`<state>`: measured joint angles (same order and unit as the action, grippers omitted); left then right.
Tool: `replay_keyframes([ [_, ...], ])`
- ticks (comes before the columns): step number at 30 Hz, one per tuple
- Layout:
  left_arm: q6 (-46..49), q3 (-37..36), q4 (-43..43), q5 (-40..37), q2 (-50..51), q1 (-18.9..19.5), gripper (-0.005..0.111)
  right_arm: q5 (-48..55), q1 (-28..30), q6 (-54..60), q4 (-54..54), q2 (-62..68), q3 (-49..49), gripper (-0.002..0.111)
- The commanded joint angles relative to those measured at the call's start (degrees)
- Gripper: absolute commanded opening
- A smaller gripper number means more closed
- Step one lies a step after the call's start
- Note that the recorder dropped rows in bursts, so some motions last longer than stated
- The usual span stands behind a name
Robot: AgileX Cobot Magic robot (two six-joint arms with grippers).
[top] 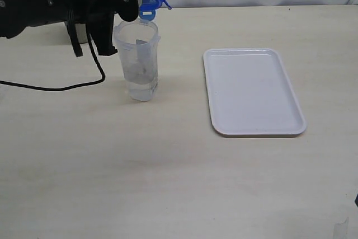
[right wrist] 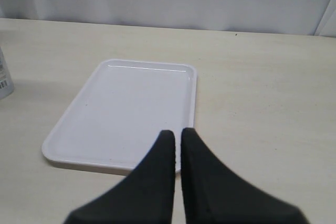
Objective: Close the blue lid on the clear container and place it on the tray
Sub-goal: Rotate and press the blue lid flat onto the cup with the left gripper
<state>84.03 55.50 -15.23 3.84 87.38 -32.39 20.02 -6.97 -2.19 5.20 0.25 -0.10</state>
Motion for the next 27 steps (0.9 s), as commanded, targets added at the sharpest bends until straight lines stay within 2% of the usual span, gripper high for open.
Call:
replay_keyframes([
  [1,0.1,-0.1,0.1,-0.4,0.1,-0.3,0.0,-0.2,0.3,-0.1,0.2,-0.3,0.1,0.004],
  [19,1.8,-0.1,0.1,-5.5,-2.2,-0.3,0.0,-0.2,0.3,-0.1,0.2,-0.3,0.1,0.004],
  [27,1.8,-0.1,0.1,-10.3,-2.3,-0.3,0.0,-0.2,0.3,-0.1,0.2,-0.3,0.1,0.004],
])
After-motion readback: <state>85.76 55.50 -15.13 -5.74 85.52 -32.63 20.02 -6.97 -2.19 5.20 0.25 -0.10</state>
